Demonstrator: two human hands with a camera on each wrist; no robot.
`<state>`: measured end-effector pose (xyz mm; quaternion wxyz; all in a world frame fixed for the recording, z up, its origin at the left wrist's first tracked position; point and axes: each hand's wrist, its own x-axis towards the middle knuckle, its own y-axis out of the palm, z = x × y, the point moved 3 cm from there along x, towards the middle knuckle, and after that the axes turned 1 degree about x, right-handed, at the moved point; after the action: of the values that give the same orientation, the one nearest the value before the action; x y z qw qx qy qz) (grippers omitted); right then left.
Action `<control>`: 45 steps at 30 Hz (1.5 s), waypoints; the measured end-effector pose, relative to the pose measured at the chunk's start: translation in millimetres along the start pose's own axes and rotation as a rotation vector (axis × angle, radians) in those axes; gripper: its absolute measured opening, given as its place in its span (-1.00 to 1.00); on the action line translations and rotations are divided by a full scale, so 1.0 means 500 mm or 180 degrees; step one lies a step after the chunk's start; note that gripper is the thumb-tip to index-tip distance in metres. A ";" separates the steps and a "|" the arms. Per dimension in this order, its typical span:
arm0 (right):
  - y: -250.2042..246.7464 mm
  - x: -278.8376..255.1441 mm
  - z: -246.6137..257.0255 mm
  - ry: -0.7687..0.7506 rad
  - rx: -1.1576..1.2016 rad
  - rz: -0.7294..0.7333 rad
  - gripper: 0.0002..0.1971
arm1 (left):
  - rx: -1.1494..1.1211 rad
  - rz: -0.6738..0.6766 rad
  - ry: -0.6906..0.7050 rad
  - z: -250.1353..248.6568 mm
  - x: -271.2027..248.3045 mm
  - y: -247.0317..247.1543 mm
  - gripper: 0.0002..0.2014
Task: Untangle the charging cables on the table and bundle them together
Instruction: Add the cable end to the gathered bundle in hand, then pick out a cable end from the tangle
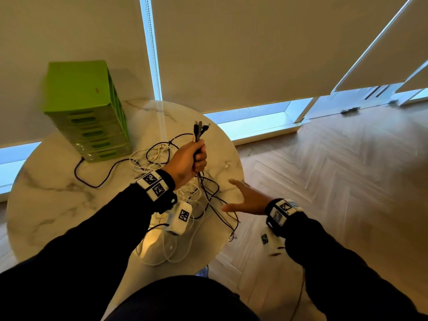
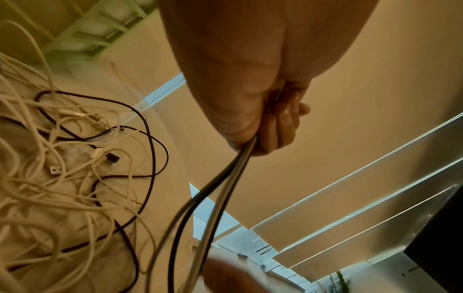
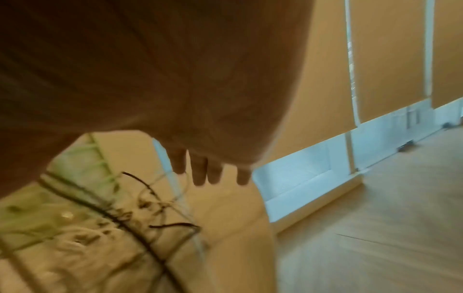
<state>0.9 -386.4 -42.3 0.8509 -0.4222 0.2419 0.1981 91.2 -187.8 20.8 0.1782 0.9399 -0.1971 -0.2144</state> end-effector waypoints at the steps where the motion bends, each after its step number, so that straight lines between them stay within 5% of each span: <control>1: -0.001 0.007 0.042 -0.0274 0.0150 -0.0160 0.17 | 0.0036 0.0057 0.0018 -0.001 -0.002 0.011 -0.68; 3: 0.009 0.027 0.123 -0.0629 0.0509 -0.0113 -0.03 | 0.0066 0.0088 0.0146 -0.003 -0.007 0.026 -0.73; 6: 0.032 0.042 0.203 -0.1017 0.0948 0.0086 -0.71 | -0.0048 0.0048 0.0325 -0.016 -0.013 0.034 -0.83; 7: 0.034 0.043 0.213 -0.0986 0.1255 0.0102 -0.75 | -0.0161 0.0001 0.0387 -0.023 -0.015 0.031 -0.86; 11: 0.016 0.030 0.205 -0.0583 0.1961 0.0245 -0.70 | -0.0728 -0.0349 0.0446 -0.042 -0.022 -0.002 -0.73; 15: -0.028 0.050 0.120 -0.0265 -0.0134 0.0284 -0.63 | -0.0793 -0.0627 0.0600 -0.050 -0.026 -0.040 -0.63; 19: -0.054 0.047 0.054 -0.0133 -0.1330 -0.0681 -0.92 | -0.0925 -0.0828 0.0816 -0.068 -0.033 -0.063 -0.62; 20: -0.043 0.043 0.056 -0.0148 -0.1411 -0.0784 -0.82 | -0.0981 -0.0926 0.0924 -0.077 -0.037 -0.069 -0.62; 29: 0.224 0.038 0.180 -0.0770 -0.1385 0.0996 -0.40 | -0.0758 -0.1543 0.1063 -0.091 -0.022 -0.137 -0.81; 36: 0.269 0.044 0.195 -0.1102 -0.1380 0.1552 -0.36 | -0.0660 -0.1869 0.0742 -0.027 -0.063 -0.260 -0.66; 42: 0.180 0.141 0.244 -0.1612 -0.0728 0.0548 -0.60 | -0.0657 -0.1950 0.0639 -0.016 -0.087 -0.317 -0.64; 45: 0.124 0.216 0.265 -0.1060 -0.0626 -0.0105 -0.70 | -0.0574 -0.1917 0.0624 -0.007 -0.086 -0.330 -0.64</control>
<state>86.8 -229.2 -73.7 0.8369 -0.4686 0.0703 0.2739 105.9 -26.1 -31.0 0.2074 0.9526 0.1276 -0.1825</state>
